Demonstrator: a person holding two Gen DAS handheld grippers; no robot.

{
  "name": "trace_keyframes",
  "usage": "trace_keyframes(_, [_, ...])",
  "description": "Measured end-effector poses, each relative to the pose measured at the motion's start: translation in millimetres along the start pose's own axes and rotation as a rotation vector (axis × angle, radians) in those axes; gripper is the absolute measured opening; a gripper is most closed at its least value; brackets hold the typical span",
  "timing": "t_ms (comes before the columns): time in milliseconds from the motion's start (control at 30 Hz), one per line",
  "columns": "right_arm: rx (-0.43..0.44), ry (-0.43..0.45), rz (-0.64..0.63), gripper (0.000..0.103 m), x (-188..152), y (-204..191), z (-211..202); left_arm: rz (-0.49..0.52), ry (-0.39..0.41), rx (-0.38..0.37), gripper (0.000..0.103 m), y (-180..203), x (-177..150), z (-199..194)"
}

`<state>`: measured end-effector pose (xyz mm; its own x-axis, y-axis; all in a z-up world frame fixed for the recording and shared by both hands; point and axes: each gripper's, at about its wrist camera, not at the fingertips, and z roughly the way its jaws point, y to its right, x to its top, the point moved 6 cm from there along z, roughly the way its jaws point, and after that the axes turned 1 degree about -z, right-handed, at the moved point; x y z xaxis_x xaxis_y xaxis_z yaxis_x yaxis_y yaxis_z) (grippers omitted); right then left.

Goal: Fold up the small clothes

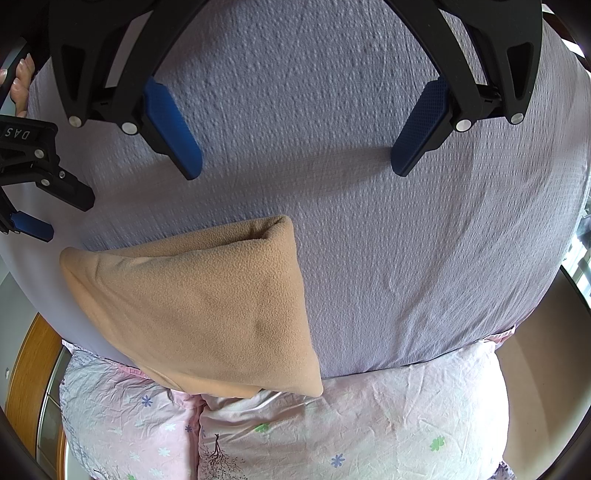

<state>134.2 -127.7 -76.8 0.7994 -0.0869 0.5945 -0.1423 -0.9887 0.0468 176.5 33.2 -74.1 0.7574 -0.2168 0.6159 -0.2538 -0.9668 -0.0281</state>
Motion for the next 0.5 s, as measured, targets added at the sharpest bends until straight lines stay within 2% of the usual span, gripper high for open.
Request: trace_keyframes(500, [0.000, 0.000, 0.000, 0.101, 0.2, 0.3, 0.0, 0.008, -0.012, -0.005, 0.102, 0.0, 0.8, 1.5])
